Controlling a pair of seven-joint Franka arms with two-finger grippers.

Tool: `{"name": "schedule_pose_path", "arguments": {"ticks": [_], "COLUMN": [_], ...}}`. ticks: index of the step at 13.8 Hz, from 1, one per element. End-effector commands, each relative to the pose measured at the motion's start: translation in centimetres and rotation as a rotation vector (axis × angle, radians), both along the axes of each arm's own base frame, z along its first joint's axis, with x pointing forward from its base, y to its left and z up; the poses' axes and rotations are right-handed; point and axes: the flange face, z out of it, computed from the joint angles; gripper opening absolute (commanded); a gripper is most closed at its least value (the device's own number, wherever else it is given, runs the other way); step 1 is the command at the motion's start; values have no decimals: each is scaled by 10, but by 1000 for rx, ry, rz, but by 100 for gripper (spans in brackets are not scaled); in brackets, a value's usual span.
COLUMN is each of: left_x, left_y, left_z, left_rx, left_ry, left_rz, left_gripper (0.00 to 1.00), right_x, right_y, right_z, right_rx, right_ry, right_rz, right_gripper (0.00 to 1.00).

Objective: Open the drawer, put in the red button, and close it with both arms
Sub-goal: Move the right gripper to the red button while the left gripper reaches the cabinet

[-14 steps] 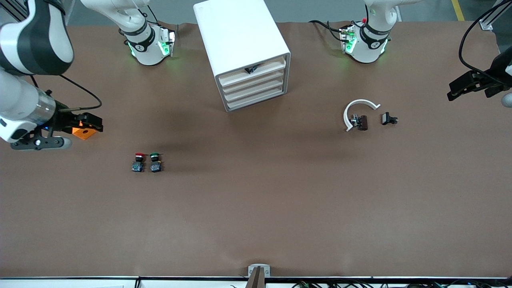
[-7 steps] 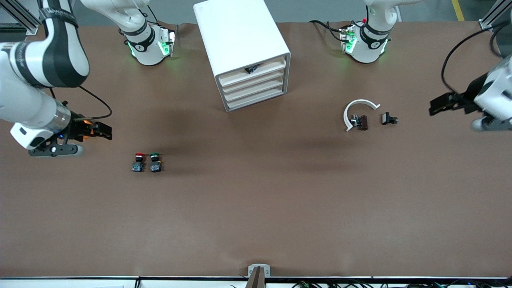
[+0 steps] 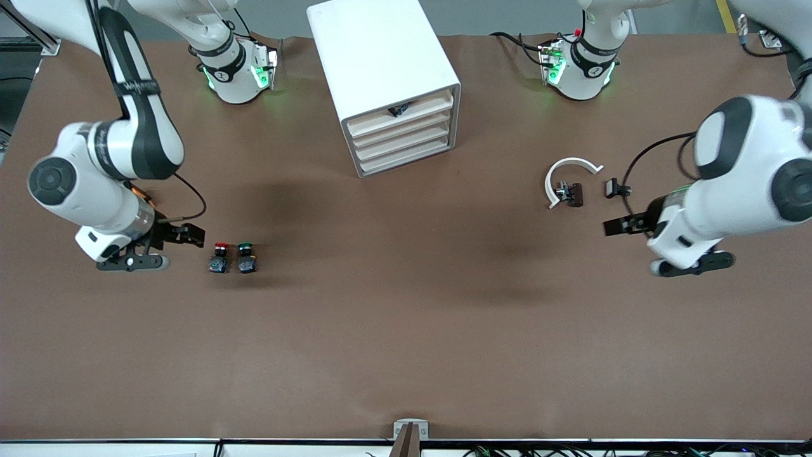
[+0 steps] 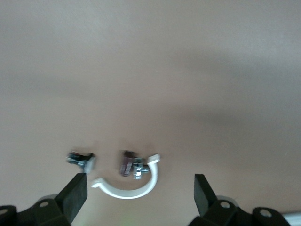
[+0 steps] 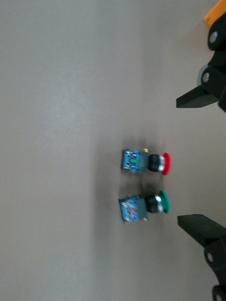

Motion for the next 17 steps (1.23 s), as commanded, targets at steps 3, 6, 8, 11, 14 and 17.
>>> {"name": "schedule_pose_path", "arguments": {"ticks": [3, 6, 8, 11, 14, 17], "left_x": [-9, -9, -23, -42, -69, -78], "left_y": [-81, -118, -151, -191, -238, -248], "left_z": [-81, -128, -147, -161, -170, -182], "left_rx": [79, 122, 145, 243, 340, 358], "left_ry": [145, 255, 324, 476, 504, 581], "left_rz": [309, 542, 619, 956, 1036, 1084], "left_gripper": [100, 100, 100, 100, 100, 100], "right_x": [13, 13, 11, 11, 10, 7], "right_y": [-11, -4, 1, 3, 3, 4], "right_z": [-57, -73, -82, -99, -114, -127], "right_rx": [-8, -10, -12, -14, -15, -18], "right_ry": [-22, -10, 3, 3, 15, 38], "right_rz": [-20, -115, -127, -123, -124, -122], "right_gripper": [100, 100, 100, 100, 100, 100]}}
